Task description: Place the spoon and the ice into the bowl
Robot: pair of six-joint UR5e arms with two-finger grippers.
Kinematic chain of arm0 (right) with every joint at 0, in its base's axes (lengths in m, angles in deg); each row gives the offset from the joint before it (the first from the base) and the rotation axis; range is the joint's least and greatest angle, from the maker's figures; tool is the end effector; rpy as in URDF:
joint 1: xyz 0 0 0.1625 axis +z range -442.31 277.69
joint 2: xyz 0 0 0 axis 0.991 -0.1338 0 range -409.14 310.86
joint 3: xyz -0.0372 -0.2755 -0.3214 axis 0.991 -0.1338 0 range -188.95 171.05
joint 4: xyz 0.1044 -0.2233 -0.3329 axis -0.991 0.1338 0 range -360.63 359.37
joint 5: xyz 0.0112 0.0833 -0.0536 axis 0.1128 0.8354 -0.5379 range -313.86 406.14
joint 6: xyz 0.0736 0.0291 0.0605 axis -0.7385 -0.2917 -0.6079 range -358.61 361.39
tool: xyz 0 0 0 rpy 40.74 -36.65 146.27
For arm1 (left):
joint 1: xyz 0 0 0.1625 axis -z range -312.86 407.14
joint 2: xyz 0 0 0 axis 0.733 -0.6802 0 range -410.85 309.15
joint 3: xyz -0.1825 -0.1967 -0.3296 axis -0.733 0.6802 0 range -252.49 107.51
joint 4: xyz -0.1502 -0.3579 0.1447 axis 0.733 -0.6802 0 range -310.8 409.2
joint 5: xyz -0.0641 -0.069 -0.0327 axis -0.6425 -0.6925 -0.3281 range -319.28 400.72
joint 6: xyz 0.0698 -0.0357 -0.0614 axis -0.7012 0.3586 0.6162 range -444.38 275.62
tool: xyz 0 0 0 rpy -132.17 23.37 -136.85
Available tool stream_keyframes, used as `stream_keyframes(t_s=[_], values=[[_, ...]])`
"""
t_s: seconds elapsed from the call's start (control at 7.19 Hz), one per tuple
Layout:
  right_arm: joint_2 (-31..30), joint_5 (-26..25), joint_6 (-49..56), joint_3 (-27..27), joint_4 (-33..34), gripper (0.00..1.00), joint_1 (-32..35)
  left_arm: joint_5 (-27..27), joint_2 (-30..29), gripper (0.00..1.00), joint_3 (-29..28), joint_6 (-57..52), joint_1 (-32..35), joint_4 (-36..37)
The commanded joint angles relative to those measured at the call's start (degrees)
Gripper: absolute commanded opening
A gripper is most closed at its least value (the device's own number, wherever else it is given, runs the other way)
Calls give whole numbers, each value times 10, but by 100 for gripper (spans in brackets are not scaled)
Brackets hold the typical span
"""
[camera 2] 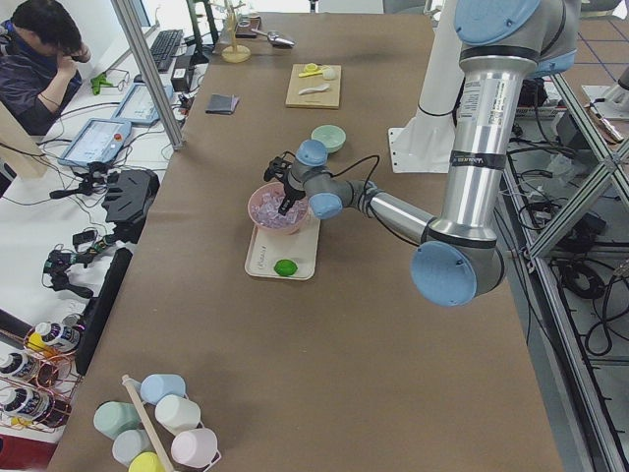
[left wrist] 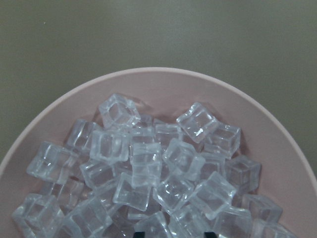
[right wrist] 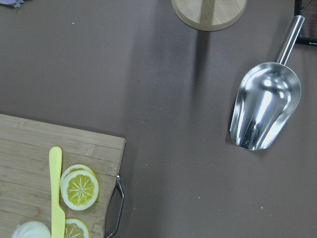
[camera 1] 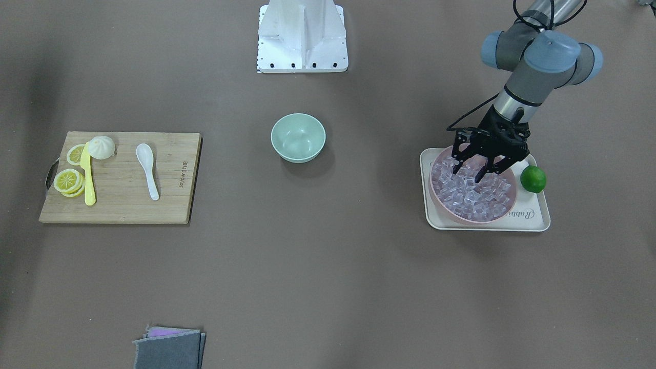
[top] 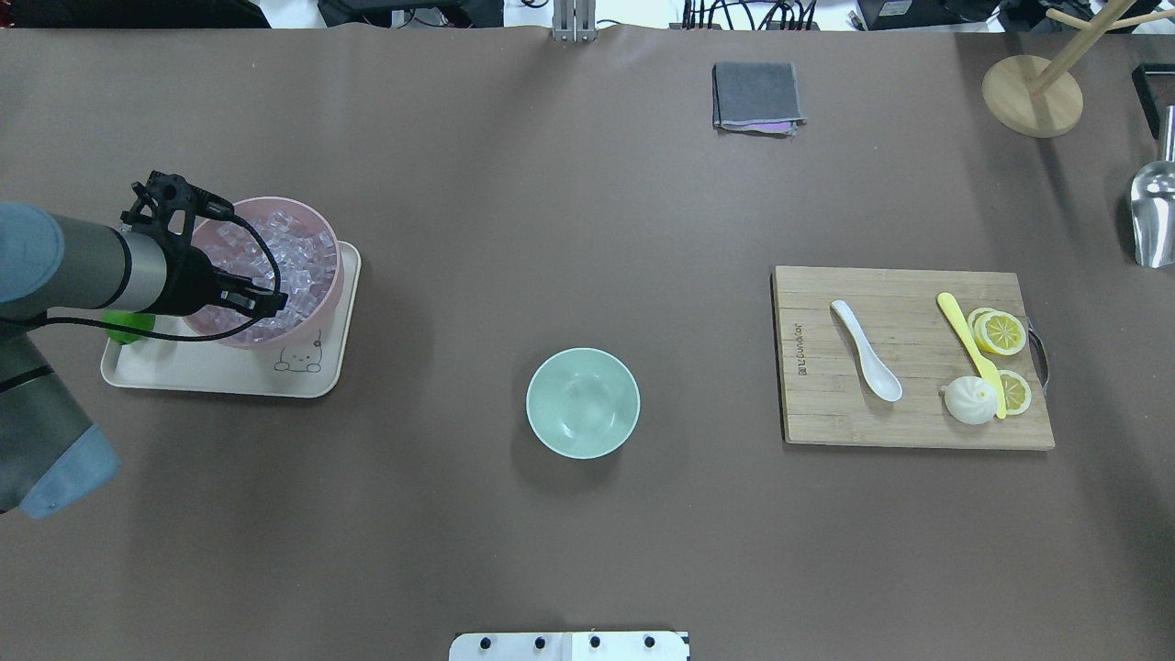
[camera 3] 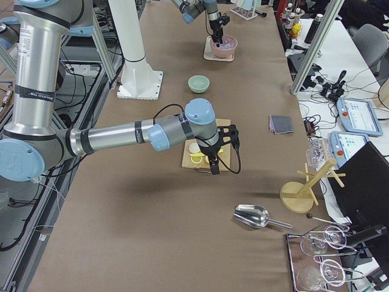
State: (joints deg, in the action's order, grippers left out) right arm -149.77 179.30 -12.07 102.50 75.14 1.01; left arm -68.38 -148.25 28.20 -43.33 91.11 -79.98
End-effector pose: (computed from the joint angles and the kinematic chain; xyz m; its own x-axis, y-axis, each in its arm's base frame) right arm 0.0149 -0.4326 0.5301 0.6964 -0.1529 0.7012 -0.0583 0.9618 0.2675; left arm 0.3335 -0.4617 0.4291 0.6008 0.4105 -0.6859 0.0073 0.8552 0.5183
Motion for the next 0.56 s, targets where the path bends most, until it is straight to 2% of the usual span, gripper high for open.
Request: stream_keyframes(t_s=[0.0, 0.42], values=[[-1, 0, 0, 0, 0, 100, 0, -2, -2, 61, 3, 0, 3, 2], [-1, -1, 0, -2, 0, 100, 0, 0, -12, 54, -4, 0, 18, 3]])
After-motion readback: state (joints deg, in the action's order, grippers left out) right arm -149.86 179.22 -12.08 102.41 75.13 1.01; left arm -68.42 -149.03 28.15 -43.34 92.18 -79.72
